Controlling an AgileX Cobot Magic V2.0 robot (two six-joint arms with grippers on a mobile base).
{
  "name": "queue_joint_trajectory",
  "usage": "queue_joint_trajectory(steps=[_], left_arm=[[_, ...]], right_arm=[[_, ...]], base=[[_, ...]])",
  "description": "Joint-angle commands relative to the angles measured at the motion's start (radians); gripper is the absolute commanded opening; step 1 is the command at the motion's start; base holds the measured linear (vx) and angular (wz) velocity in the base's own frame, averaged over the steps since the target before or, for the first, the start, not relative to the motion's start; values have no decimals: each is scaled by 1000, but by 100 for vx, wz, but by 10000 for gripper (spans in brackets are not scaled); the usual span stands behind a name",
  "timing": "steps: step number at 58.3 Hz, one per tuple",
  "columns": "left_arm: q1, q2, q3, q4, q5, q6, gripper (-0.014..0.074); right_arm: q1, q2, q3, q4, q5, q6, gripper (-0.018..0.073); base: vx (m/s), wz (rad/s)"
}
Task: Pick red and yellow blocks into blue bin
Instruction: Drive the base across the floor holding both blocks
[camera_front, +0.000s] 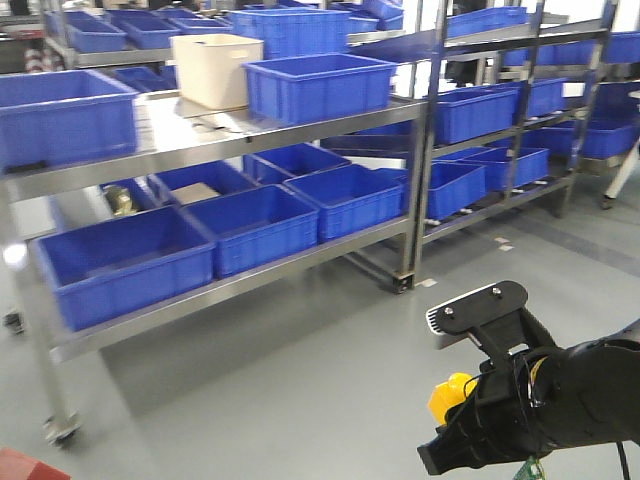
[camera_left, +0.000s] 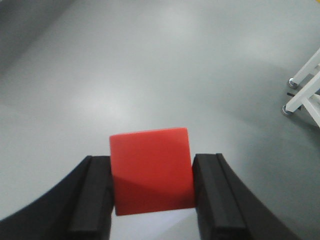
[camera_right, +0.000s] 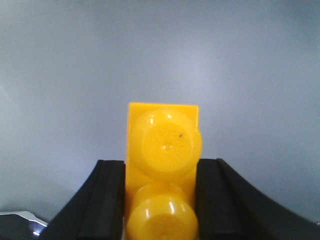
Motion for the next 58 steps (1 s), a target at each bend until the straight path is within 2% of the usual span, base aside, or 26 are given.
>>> queue_joint_trajectory(steps=[1,58], left_arm=[[-4,-5,-24,-27,-66,0,288],[-4,-5,-24,-27,-65,0,288]], right_arm=[[-4,-35,-28,-15,-56,-5,225],[-4,-35,-28,-15,-57,-5,225]], base=[[43,-27],[44,-27]])
